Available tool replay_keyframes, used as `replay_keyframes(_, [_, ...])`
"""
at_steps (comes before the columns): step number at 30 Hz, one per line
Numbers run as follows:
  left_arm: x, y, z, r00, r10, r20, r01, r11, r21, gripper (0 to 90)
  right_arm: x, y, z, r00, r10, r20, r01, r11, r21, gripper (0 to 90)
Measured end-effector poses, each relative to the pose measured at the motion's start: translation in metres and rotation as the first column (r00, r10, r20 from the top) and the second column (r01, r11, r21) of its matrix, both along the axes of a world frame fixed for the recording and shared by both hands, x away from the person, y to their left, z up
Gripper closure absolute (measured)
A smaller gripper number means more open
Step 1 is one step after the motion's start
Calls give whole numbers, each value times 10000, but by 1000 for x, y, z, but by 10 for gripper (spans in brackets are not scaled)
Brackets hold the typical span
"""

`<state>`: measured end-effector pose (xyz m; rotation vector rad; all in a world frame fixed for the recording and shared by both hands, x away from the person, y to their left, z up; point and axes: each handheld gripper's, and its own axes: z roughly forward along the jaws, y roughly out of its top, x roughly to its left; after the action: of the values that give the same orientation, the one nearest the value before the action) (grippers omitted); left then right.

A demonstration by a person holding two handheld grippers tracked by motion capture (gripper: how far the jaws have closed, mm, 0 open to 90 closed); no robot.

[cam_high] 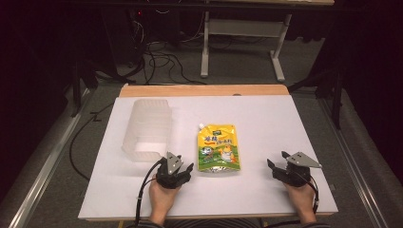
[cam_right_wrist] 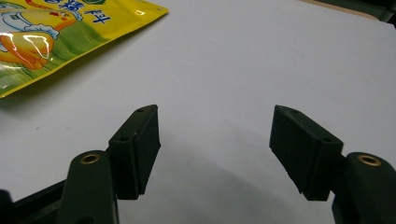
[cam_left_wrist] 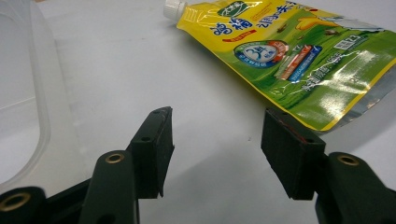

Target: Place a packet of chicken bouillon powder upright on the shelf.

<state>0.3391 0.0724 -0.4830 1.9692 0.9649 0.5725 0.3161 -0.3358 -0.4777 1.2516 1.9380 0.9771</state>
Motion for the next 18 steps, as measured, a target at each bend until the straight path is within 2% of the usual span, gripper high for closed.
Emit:
replay_keyframes(11, [0, 0, 0, 10000, -7, -32, 7, 10000, 8, 433, 0, 0, 0, 10000, 4, -8, -4, 9999, -117, 332])
replay_keyframes(18, [-1, -1, 0, 10000, -5, 82, 4, 9999, 112, 434, 0, 0, 0, 10000, -2, 26, 2, 10000, -14, 328])
